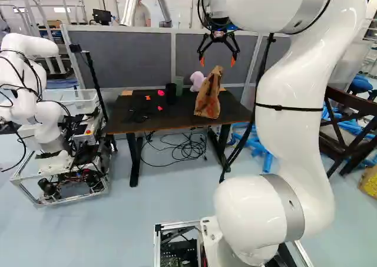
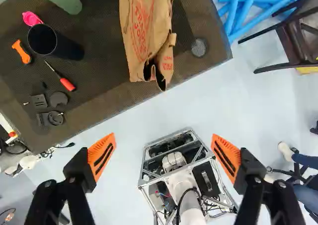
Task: Pick up the bag on the ground and place it on the table
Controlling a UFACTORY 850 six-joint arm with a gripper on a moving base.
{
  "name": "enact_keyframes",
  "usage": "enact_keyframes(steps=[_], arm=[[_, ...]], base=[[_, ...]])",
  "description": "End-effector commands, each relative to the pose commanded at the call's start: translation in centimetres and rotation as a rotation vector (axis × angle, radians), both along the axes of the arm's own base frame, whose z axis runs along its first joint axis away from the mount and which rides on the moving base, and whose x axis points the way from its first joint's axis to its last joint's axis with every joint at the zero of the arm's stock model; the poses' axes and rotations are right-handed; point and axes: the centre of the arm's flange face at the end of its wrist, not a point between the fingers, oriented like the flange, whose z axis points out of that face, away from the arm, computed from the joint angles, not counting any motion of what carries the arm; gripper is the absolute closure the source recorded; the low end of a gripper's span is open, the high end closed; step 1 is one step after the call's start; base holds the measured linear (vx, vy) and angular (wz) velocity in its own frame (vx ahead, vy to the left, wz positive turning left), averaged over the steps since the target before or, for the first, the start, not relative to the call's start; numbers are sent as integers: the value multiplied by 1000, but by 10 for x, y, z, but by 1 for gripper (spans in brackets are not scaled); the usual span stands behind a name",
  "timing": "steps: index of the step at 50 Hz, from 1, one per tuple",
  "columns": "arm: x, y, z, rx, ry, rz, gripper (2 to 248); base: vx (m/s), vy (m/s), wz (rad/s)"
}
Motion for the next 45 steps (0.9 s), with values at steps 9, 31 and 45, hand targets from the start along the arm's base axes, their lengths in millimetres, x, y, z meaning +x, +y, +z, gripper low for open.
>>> enact_keyframes(steps=[9, 31, 45], arm=[[0, 0, 0, 0, 0, 0, 3], [0, 0, 0, 0, 0, 0, 3], [0, 0, 0, 0, 0, 0, 3]], base=[[-164, 2, 6], [-170, 0, 9], [-162, 1, 11]])
